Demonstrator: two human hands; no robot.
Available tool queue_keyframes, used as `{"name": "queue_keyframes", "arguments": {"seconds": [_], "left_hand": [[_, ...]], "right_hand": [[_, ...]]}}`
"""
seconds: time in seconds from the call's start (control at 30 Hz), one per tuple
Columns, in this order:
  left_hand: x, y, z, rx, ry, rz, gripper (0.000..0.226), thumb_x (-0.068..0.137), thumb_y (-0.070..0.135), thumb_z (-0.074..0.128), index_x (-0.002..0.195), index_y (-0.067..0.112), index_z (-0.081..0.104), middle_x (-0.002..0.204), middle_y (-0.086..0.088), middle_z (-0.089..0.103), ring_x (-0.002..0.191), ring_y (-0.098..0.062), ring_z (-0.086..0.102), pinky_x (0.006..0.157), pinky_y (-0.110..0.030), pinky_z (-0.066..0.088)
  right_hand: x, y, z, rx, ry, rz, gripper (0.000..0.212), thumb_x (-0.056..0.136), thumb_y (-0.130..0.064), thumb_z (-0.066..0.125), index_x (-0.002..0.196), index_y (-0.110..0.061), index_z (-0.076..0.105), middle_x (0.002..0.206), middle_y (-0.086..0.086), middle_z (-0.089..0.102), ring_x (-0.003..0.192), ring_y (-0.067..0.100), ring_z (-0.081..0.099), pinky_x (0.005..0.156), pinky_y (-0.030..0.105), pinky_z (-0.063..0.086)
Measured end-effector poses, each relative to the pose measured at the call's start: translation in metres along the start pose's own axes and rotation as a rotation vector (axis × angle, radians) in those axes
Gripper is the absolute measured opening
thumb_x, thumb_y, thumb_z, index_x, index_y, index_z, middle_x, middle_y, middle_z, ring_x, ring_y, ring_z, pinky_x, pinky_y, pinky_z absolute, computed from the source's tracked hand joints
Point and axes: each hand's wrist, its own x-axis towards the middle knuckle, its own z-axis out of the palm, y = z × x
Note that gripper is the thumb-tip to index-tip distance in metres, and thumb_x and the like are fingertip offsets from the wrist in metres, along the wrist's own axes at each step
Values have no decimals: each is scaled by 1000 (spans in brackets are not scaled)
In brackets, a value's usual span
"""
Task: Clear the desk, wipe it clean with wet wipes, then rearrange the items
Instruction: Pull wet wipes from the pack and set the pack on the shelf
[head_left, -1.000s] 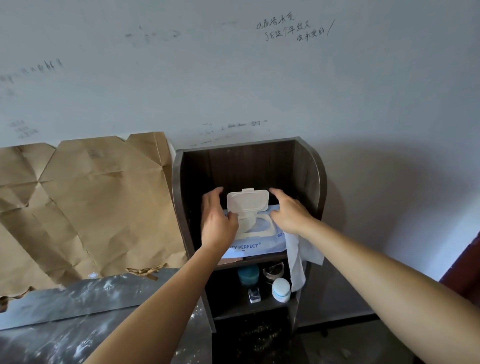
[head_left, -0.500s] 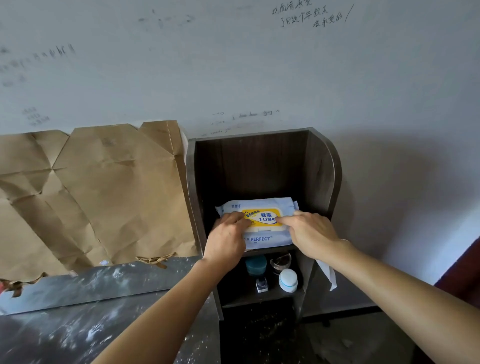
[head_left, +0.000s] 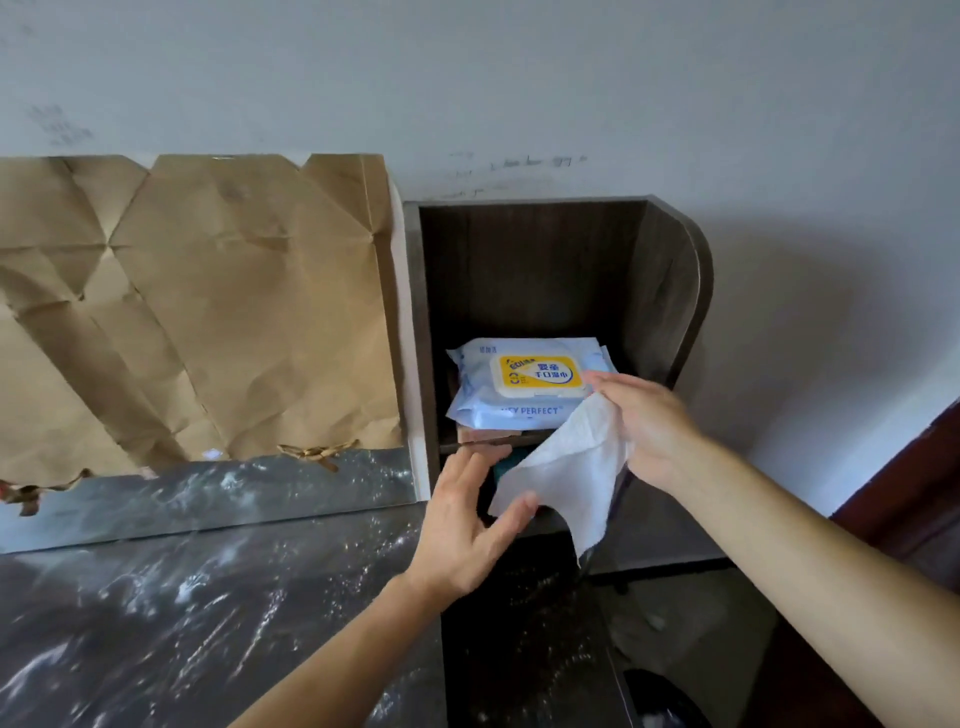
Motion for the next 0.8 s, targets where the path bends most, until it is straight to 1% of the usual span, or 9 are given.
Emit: {"name": "queue_keyframes", "arguments": {"seconds": [0.07, 0.13, 0.2, 0.33, 0.47, 0.53, 0.63, 0.7, 0.8], "left_hand": [[-19, 2, 0, -142, -137, -191, 69, 74, 67, 62, 130, 29, 50, 121, 17, 55, 112, -2, 53, 93, -17, 42], [-31, 2, -1, -201, -95, -290, 37, 79, 48, 68, 109, 26, 65, 105, 9, 66, 95, -5, 62, 83, -23, 49], [-40, 2, -10, -284, 47, -404, 7, 86, 21, 65, 86, 16, 70, 90, 1, 71, 81, -7, 66, 72, -22, 49], [-75, 1, -35, -381, 99, -599, 3, 87, 10, 65, 84, 11, 65, 84, 4, 71, 77, -8, 64, 72, -20, 48], [-128, -8, -34, -315, -49, -767, 56, 77, 17, 77, 126, 23, 51, 116, 5, 59, 109, -10, 57, 91, -26, 49], [-151, -13, -31, -310, -20, -841, 61, 78, 21, 76, 131, 29, 47, 122, 6, 55, 112, -10, 54, 89, -27, 50], [-177, -16, -41, -329, 64, -904, 31, 79, 30, 70, 106, 16, 66, 97, -1, 64, 82, -13, 61, 75, -29, 49], [-192, -16, -56, -350, 108, -942, 29, 77, 33, 68, 86, 5, 64, 79, -7, 59, 71, -18, 55, 67, -33, 43], [-211, -14, -85, -452, 300, -995, 15, 71, 25, 62, 64, 13, 56, 67, -9, 51, 61, -21, 51, 53, -27, 40]], "right_hand": [[-6, 15, 11, 19, -22, 91, 12, 83, -14, 69, 95, -14, 72, 103, 3, 71, 100, 21, 64, 90, 40, 51], [-14, 29, 20, 29, -73, 150, 13, 82, -15, 71, 95, -14, 72, 107, 4, 70, 104, 21, 63, 95, 40, 48], [-22, 42, 25, 50, -177, 227, 18, 82, -17, 71, 99, -12, 70, 101, 6, 71, 96, 21, 65, 86, 39, 52], [-37, 70, 29, 31, -308, 410, 20, 89, -7, 60, 108, -7, 67, 92, 9, 67, 83, 19, 63, 71, 32, 50], [-59, 102, 47, 55, -425, 584, 23, 91, -6, 57, 113, -8, 65, 77, 8, 67, 75, 19, 62, 66, 36, 50], [-75, 115, 59, 50, -502, 647, 22, 94, -7, 51, 113, -8, 63, 81, 8, 64, 74, 20, 59, 64, 37, 50], [-96, 131, 78, 37, -561, 711, 24, 95, -10, 51, 115, -7, 63, 82, 7, 63, 76, 19, 59, 71, 36, 49], [-105, 139, 89, 30, -581, 730, 23, 94, -10, 53, 114, -7, 64, 80, 7, 64, 75, 20, 60, 72, 37, 50], [-116, 146, 105, -15, -631, 751, 17, 93, -18, 56, 103, -7, 64, 84, 9, 63, 75, 23, 62, 68, 39, 49]]}}
